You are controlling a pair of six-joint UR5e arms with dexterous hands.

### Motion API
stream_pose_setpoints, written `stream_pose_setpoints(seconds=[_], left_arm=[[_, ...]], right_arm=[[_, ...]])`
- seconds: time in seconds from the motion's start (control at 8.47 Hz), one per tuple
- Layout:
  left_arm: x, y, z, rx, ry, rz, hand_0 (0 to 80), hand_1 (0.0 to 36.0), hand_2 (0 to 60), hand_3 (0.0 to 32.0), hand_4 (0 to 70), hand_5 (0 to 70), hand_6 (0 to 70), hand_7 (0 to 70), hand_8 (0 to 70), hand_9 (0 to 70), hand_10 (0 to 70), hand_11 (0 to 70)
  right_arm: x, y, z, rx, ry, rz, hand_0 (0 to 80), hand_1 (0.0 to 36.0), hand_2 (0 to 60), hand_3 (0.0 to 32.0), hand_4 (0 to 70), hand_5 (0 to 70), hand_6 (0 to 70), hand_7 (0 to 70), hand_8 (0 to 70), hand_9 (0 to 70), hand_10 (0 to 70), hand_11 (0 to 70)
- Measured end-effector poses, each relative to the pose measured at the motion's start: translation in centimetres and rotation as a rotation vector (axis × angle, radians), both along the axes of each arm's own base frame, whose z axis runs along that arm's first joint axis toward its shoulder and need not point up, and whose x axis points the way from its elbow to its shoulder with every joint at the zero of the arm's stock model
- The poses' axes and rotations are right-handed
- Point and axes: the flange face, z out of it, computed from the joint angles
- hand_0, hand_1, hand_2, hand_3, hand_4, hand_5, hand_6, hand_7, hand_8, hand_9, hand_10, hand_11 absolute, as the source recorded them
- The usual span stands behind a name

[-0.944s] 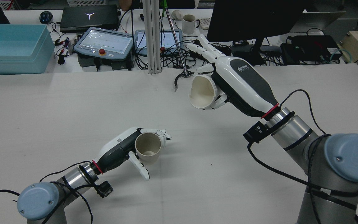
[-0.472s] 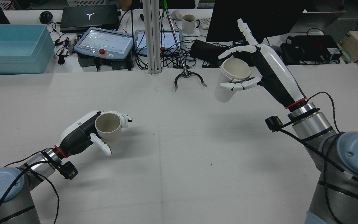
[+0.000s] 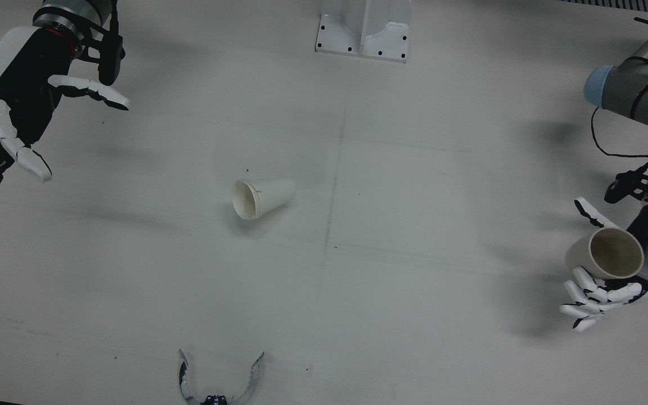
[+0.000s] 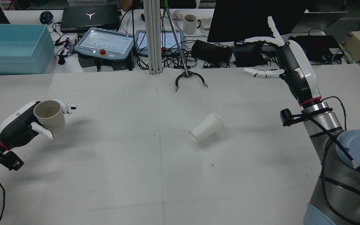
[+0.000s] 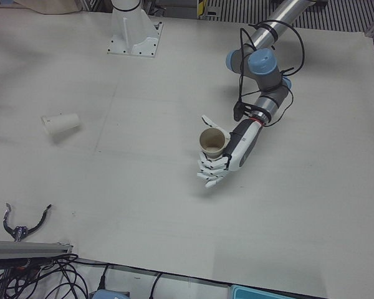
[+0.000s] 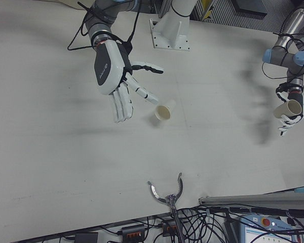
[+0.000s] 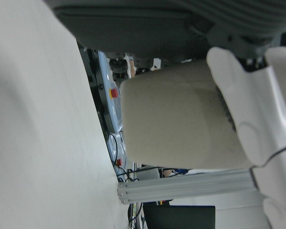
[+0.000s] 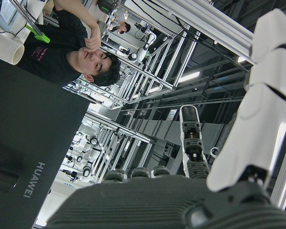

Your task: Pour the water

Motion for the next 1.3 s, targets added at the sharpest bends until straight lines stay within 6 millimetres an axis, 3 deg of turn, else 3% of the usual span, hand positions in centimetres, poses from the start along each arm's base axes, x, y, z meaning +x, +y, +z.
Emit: stream_pose_setpoints(seconds=[0.24, 0.47, 0.59, 0.94, 1.3], left_arm=[[-6.1, 1.7, 9.5, -0.071, -0.04, -0.068, 49.5, 6.4, 0.0, 0.0, 42.2, 70.0, 33.4, 45.2, 20.3, 30.4, 9.0, 13.2], [-8.9, 4.3, 17.1, -0.109, -0.074, -0.089, 49.1, 6.5, 0.0, 0.0, 40.9, 70.0, 33.3, 44.0, 19.9, 29.7, 9.6, 14.1], [-9.7, 5.3, 19.8, -0.116, -0.088, -0.096, 48.9, 7.1, 0.0, 0.0, 39.5, 70.0, 32.4, 43.1, 20.0, 29.9, 9.7, 14.4], [-11.9, 6.8, 24.1, -0.069, -0.119, -0.205, 48.6, 8.0, 1.9, 0.0, 36.6, 70.0, 27.8, 38.1, 18.3, 27.7, 9.4, 14.0], [-13.2, 8.0, 26.5, -0.064, -0.164, -0.27, 48.0, 9.3, 6.2, 0.0, 34.2, 70.0, 26.7, 37.4, 17.8, 27.2, 9.3, 13.9]], right_arm=[[0.3, 0.6, 3.9, -0.049, -0.037, -0.023, 47.3, 14.9, 14.6, 0.0, 25.8, 16.7, 0.0, 0.0, 0.0, 0.0, 0.6, 1.8], [-0.2, 0.6, 6.9, -0.09, -0.052, -0.044, 47.5, 15.3, 14.3, 0.0, 23.2, 16.6, 0.0, 0.0, 0.0, 0.0, 0.7, 2.1], [-0.4, 0.6, 7.5, -0.098, -0.055, -0.049, 47.6, 15.4, 14.5, 0.0, 23.4, 16.9, 0.0, 0.0, 0.0, 0.0, 0.8, 2.2], [-0.7, 0.6, 7.8, -0.103, -0.057, -0.055, 47.7, 15.4, 15.0, 0.0, 24.3, 18.1, 0.0, 0.0, 0.0, 0.0, 1.2, 2.8], [-0.9, 0.6, 7.7, -0.102, -0.056, -0.06, 47.7, 15.5, 15.4, 0.0, 24.7, 18.4, 0.0, 0.0, 0.0, 0.0, 1.6, 3.4]])
